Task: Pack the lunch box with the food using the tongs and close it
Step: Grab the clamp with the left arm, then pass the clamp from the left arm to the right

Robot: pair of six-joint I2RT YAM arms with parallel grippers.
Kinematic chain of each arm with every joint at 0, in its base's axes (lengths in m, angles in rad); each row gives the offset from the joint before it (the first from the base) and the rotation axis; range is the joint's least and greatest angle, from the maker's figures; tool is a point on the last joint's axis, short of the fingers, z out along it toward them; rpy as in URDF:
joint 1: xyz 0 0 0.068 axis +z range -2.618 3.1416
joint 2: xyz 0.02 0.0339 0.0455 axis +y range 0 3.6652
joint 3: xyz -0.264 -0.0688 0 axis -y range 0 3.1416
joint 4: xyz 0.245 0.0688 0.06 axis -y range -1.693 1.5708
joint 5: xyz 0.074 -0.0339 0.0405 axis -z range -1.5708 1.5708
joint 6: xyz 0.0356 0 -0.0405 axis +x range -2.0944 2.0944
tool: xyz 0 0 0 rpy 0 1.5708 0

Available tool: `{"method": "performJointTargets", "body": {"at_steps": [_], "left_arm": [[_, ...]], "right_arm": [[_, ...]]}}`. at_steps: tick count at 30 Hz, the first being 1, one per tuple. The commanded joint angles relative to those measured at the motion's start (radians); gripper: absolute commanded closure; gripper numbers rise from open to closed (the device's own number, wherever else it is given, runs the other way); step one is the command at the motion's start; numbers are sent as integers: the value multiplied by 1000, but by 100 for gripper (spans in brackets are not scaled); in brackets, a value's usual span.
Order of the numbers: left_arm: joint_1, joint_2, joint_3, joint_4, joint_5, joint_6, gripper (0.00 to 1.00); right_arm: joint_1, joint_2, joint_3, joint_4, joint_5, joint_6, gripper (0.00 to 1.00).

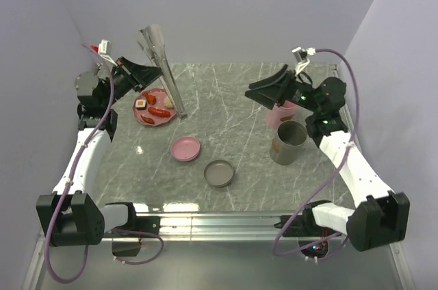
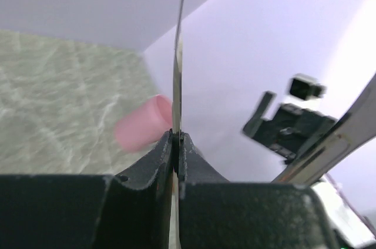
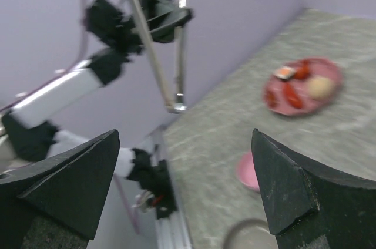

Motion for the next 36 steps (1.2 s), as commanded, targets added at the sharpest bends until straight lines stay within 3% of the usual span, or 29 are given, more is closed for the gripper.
{"method": "performJointTargets", "body": {"at_steps": [1, 5, 9, 19, 29, 36], "left_arm": [[5, -17, -49, 479, 34, -325, 100], [5, 17, -107, 696, 2, -519, 100], [5, 5, -118, 687, -23, -539, 100], [7, -12, -155, 673, -54, -588, 100], [-5, -17, -173, 683, -50, -584, 100], [-34, -35, -218, 690, -41, -539, 100]], "right_arm": [[70, 67, -26, 421, -13, 250, 0], [176, 144, 17, 500, 4, 265, 0], [300, 239, 89, 586, 22, 323, 0], [479, 371, 188, 537, 21, 256, 0], [547, 457, 201, 606, 53, 338, 0], [558, 497, 244, 649, 114, 441, 7]]}}
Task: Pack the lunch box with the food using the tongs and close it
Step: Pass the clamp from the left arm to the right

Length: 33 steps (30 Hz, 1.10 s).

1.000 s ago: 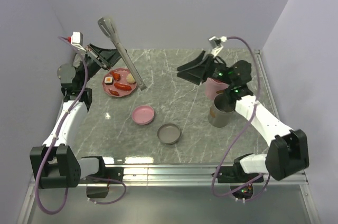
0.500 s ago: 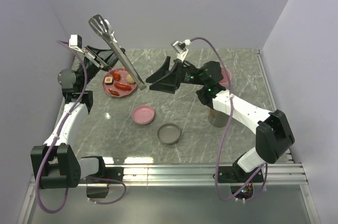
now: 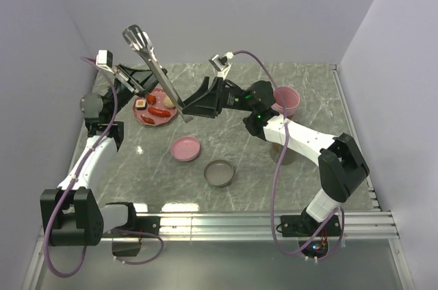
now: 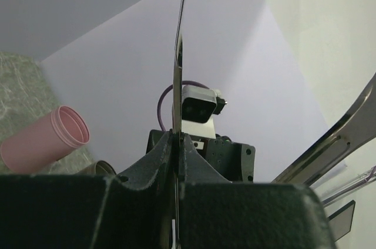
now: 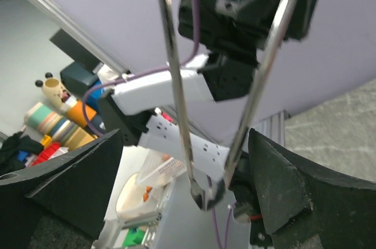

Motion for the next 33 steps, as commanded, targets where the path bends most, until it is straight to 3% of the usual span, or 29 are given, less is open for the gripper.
{"method": "performJointTargets", "body": {"at_steps": [1, 15, 24, 33], "left_arm": [[-8, -36, -13, 78, -4, 32, 100], [-51, -13, -2, 105, -13, 22, 100], [-65, -10, -35, 126, -17, 18, 100], [-81, -27, -55, 112, -15, 35, 100]], "right_arm": [[16, 10, 46, 119, 61, 79, 7], [41, 107, 92, 179, 133, 163, 14], [42, 125, 123, 195, 147, 172, 30], [38, 156, 148, 180, 163, 176, 38]]}}
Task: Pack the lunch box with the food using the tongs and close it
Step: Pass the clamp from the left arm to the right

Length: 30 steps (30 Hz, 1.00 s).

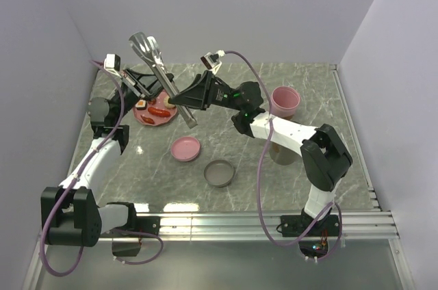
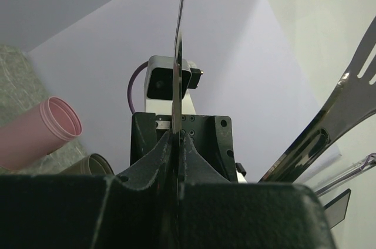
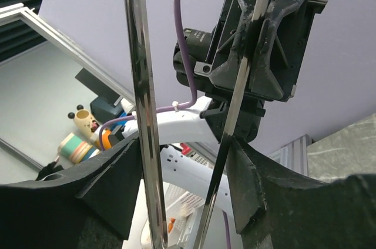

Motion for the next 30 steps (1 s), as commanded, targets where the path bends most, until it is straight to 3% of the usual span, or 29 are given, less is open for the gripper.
{"method": "performJointTargets", "body": {"at_steps": [1, 11, 23, 30], "left_arm": [[-14, -24, -4, 54, 2, 28, 100], [-26, -58, -6, -70, -24, 89, 100], [-38, -72, -21, -104, -10, 112, 100], [-42, -73, -9, -130, -6, 126, 100]], "right_arm": [[3, 13, 54, 37, 34, 0, 38], [-3, 10, 61, 8, 33, -35, 34], [-23, 13, 62, -7, 34, -32, 34], [-27, 0, 41, -13, 22, -43, 41]]}}
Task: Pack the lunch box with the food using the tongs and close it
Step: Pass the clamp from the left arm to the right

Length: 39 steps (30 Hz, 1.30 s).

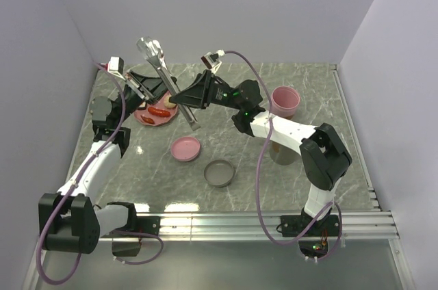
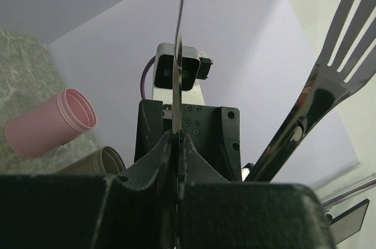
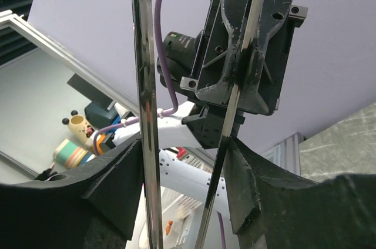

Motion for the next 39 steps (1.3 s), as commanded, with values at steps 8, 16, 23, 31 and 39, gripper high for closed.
{"method": "performJointTargets", "body": {"at_steps": [8, 16, 23, 31, 39], "left_arm": [[-19, -45, 15, -82, 77, 113, 100], [-34, -51, 18, -105, 97, 140, 100], [-39, -54, 29, -126, 103, 158, 95], [-39, -65, 60, -231, 103, 228, 70], [-39, -75, 77, -243, 119, 255, 50]], "right_arm": [[-35, -16, 43, -15, -5, -48, 33], [-39, -23, 28, -6, -7, -42, 34], [-47, -25, 27, 14, 1, -22, 47], [-59, -40, 17, 45, 4, 12, 50], [-71, -60, 4, 68, 3, 30, 50]]}}
